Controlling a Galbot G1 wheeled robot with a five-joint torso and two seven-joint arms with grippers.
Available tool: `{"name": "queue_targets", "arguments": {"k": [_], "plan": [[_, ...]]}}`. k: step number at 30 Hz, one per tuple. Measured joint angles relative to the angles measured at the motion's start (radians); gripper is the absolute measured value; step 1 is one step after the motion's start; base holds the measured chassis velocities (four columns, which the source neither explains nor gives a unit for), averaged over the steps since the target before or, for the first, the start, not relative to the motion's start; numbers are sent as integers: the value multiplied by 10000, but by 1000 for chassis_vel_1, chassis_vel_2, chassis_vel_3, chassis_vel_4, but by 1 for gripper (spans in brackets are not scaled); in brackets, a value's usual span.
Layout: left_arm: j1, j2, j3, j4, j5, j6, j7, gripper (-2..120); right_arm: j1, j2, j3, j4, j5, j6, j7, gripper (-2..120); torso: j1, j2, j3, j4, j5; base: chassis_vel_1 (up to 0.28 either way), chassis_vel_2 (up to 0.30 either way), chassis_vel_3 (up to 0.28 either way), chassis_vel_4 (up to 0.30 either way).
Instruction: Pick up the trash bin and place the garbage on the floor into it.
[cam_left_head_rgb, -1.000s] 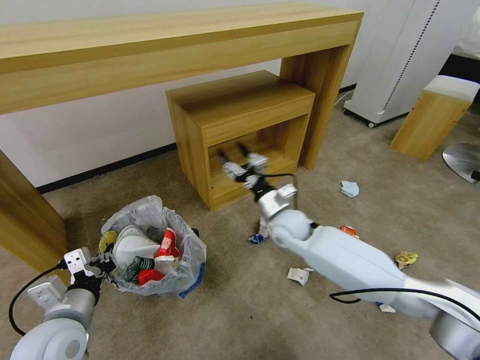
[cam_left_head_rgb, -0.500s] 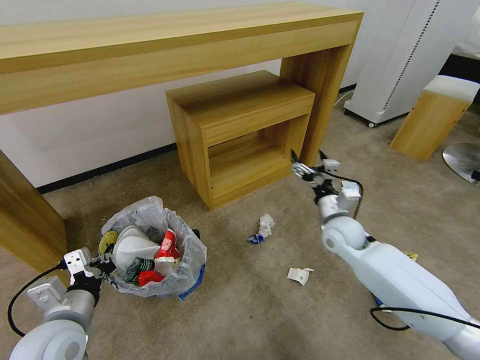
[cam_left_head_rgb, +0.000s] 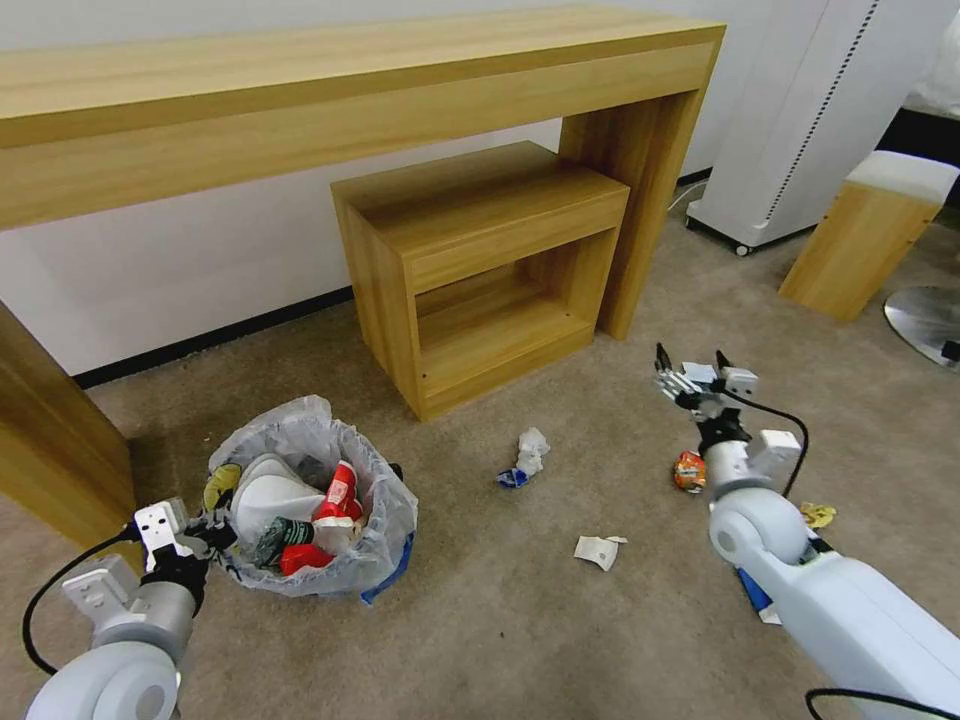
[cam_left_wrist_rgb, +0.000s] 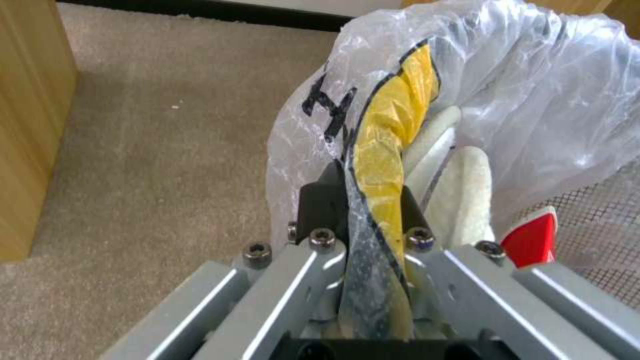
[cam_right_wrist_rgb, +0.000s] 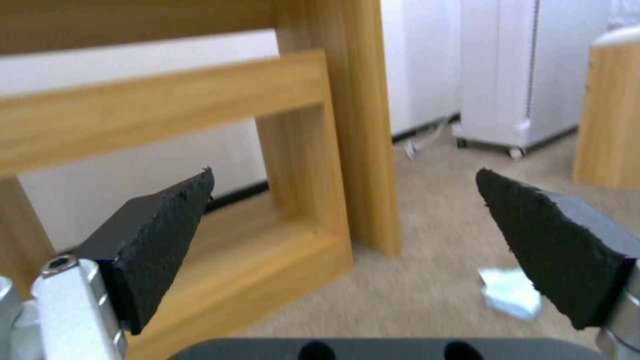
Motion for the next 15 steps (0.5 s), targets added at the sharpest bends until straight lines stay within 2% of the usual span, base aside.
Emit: {"name": "queue_targets", "arguments": {"k": [5,7,14,15], "plan": [[9,-31,29,0,23,-1,18,3,-628,-3,81,182,453,-452,225,100,0,0,0,0,-1,0,0,0,0],[-12,-42,29,-28,27,-5,20,3,-996,254,-327,292,1353,-1412,1069,100,0,0,0,0,1,0,0,0,0],[-22,-60,14,-20,23,-10,20,3,-1070,479,-765,187,1868,-2330,1760,100,0,0,0,1,0,0,0,0,0],[-26,-73,4,10,21,-18,19,3,-1037,568,-1037,-3,2307,-3107,2202,100,0,0,1,0,-2,0,0,0,0]]}}
